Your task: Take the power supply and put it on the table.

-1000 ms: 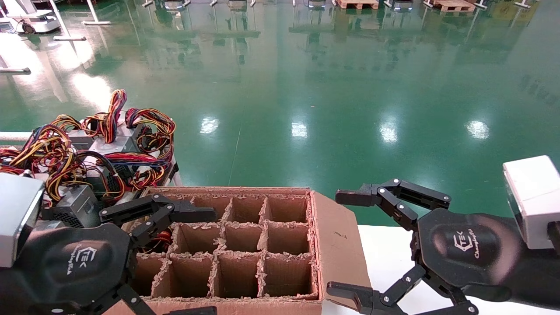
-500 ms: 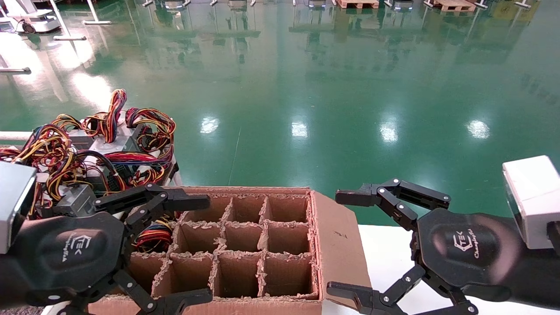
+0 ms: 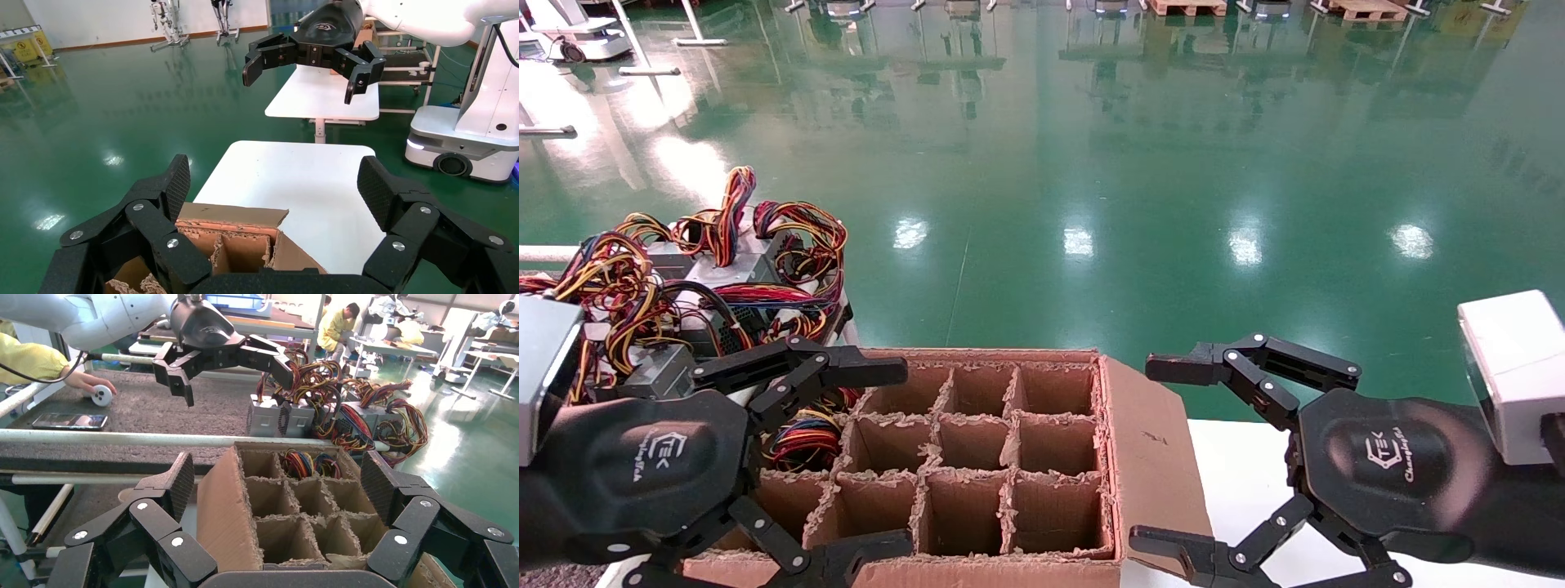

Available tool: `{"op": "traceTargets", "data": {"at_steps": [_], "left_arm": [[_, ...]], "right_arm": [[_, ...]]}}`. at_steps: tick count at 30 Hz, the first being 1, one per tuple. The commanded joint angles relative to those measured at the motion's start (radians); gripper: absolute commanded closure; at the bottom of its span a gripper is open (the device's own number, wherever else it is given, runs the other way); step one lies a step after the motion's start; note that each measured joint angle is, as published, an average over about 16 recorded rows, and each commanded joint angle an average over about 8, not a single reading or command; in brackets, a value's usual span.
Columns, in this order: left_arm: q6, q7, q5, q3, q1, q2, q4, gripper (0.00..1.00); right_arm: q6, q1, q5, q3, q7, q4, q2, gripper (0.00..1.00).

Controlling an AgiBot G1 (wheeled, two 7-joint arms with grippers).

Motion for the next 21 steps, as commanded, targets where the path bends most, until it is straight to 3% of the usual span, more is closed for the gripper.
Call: {"op": "traceTargets", "data": {"at_steps": [1, 21], "left_arm": [[0.000, 0.000, 0.000, 0.000, 0.000, 0.000, 0.000, 0.00], [-0.002, 0.001, 0.001, -0.001, -0.001, -0.001, 0.002, 0.00]], "right_arm": [[0.000, 0.000, 0.000, 0.000, 0.000, 0.000, 0.000, 0.00], [0.000, 0.000, 0.000, 0.000, 0.000, 0.000, 0.000, 0.00]]}}
